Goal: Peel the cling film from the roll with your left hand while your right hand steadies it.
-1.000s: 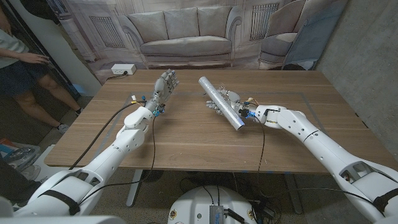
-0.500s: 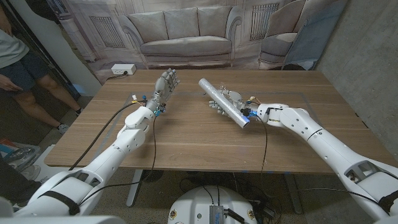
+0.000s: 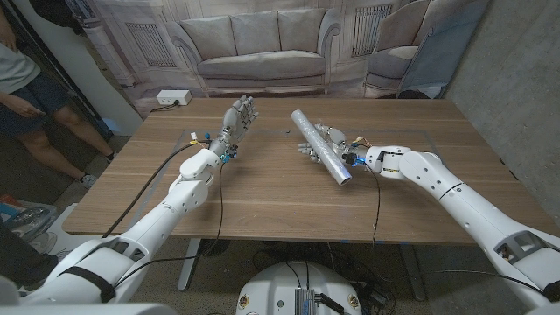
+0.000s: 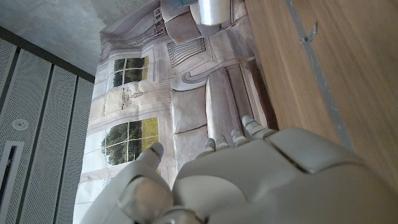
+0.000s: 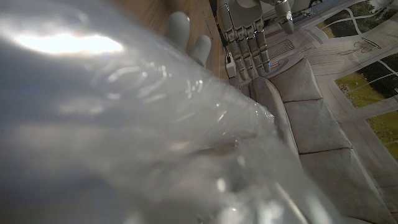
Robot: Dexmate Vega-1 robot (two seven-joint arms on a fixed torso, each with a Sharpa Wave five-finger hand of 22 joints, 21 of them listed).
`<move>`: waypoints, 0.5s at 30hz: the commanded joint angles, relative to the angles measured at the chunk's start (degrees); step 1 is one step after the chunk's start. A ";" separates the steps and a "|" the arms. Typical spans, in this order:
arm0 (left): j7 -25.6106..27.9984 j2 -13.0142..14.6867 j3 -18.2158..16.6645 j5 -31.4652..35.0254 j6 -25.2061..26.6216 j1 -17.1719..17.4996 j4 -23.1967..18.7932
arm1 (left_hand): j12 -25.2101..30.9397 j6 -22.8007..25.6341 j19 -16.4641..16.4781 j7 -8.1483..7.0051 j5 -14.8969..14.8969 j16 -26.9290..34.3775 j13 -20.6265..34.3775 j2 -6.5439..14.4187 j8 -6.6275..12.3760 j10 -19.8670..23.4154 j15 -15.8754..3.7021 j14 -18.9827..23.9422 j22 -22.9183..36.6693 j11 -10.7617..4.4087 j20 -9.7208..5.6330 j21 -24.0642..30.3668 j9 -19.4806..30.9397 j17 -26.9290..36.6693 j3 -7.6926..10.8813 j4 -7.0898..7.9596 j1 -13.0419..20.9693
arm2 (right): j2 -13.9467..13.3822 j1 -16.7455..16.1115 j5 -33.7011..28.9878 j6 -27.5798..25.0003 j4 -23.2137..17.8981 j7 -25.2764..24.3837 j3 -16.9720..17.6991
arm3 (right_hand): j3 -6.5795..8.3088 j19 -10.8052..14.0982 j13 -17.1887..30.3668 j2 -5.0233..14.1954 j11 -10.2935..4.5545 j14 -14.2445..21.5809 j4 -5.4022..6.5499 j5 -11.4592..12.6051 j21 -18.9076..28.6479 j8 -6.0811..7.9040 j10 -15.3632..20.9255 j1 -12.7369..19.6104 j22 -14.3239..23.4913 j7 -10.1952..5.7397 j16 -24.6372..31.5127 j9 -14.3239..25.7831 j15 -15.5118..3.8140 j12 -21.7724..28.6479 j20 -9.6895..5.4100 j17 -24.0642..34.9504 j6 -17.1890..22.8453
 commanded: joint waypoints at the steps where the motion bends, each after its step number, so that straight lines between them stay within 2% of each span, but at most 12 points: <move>1: 0.48 0.51 -0.31 -0.03 -0.28 0.88 -1.10 | -0.12 -7.99 -0.17 -0.29 -0.07 0.02 0.20 3.77 0.13 -6.46 0.43 -7.08 -0.03 0.12 0.46 -0.02 0.21 0.02 0.15 -0.21 0.26 | -0.18 -0.83 0.91 0.60 -1.03 -1.37 0.18 | -0.88 0.96 0.15 -0.60 0.68 -0.79 0.55 0.21 0.28 -0.44 0.08 -1.86 0.22 0.33 -0.25 0.24 1.05 -0.35 0.32 0.19 -0.35; 3: 0.53 0.50 -0.47 -0.26 -0.37 1.09 -1.27 | -0.13 -8.02 -0.22 -0.27 -0.09 0.00 0.20 3.79 0.11 -6.49 0.45 -7.14 -0.03 -0.12 0.47 -0.08 0.21 0.02 0.16 -0.21 0.30 | -0.29 -0.70 0.79 0.61 -1.14 -1.41 0.04 | -0.92 0.84 0.17 -0.53 0.74 -1.07 0.57 0.27 0.27 -0.48 0.16 -2.13 0.27 0.27 -0.33 0.26 1.15 -0.30 0.39 0.20 -0.34; 6: 0.48 0.70 -0.50 -0.34 -0.12 1.15 -1.34 | -0.13 -7.96 -0.14 -0.26 -0.11 0.02 0.20 3.80 0.13 -6.46 0.46 -7.07 -0.03 0.26 0.48 -0.10 0.21 0.02 0.17 -0.21 0.34 | -0.45 -0.60 0.78 0.47 -1.33 -1.76 -0.02 | -0.07 0.10 0.25 0.78 0.03 -1.32 0.01 0.54 0.29 -0.34 0.47 -1.56 0.57 -0.18 -0.27 0.31 0.83 -0.10 0.62 0.24 0.20; 9: 0.55 0.93 -0.45 -0.32 0.28 1.19 -1.56 | -0.13 -8.05 -0.14 -0.29 -0.14 0.01 0.20 3.82 0.08 -6.47 0.46 -7.10 -0.03 0.29 0.50 -0.16 0.20 0.02 0.19 -0.20 0.39 | -0.47 -0.75 0.81 0.66 -1.50 -2.14 0.04 | 1.47 -2.53 0.26 2.06 -0.24 -3.14 -1.48 0.76 0.00 -0.56 -0.44 0.22 1.17 -0.51 -0.61 0.38 1.05 -0.44 1.74 0.15 0.11; 11: 0.65 0.87 -0.44 -0.44 0.49 1.27 -1.75 | -0.14 -8.03 -0.10 -0.42 -0.17 0.02 0.20 3.82 0.08 -6.50 0.37 -7.08 -0.03 0.12 0.44 -0.20 0.20 0.02 0.19 -0.20 0.43 | -0.23 -1.01 1.25 1.02 -1.23 -1.99 0.29 | 1.90 -4.24 0.30 2.16 -0.09 -4.67 -1.96 0.75 -0.24 -0.85 -0.98 0.61 1.46 -0.55 -0.83 0.41 2.26 -0.67 2.60 0.12 -0.30; 12: 0.23 0.83 -0.34 -0.44 0.37 1.08 -1.56 | -0.14 -8.01 -0.08 -0.41 -0.18 0.02 0.20 3.81 0.08 -6.50 0.36 -7.07 -0.03 0.11 0.45 -0.22 0.20 0.02 0.19 -0.20 0.45 | -0.37 -0.91 1.11 0.89 -1.28 -2.00 0.15 | 3.39 -6.42 0.39 3.23 -0.20 -5.46 -3.52 1.04 -0.40 -0.98 -1.13 2.78 1.93 -0.78 -0.56 0.46 2.29 -0.72 3.11 0.16 -0.27; 13: 0.74 0.83 -0.27 -0.20 0.51 1.16 -1.90 | -0.14 -8.00 -0.10 -0.37 -0.19 0.02 0.20 3.80 0.09 -6.49 0.41 -7.09 -0.03 0.21 0.51 -0.25 0.20 0.03 0.19 -0.20 0.46 | -0.57 -0.85 0.76 0.72 -1.69 -2.70 0.02 | 4.03 -7.10 0.43 3.66 -0.63 -5.49 -4.19 1.16 -0.36 -0.97 -0.96 3.73 2.16 -1.13 -0.35 0.49 2.21 -0.65 3.15 0.18 -0.12; 15: -0.54 0.33 -0.05 -0.55 0.12 0.63 -1.12 | -0.12 -7.94 -0.10 -0.43 -0.22 0.04 0.20 3.75 0.11 -6.44 0.35 -7.02 -0.03 0.19 0.83 -0.30 0.20 0.02 0.17 -0.22 0.49 | -0.88 -0.90 0.52 0.39 -2.45 -3.87 0.02 | 4.94 -6.95 0.50 3.99 -1.46 -4.87 -5.44 1.24 0.34 -0.87 -0.68 5.24 2.75 -1.92 0.25 0.53 0.91 -0.59 2.15 0.22 0.35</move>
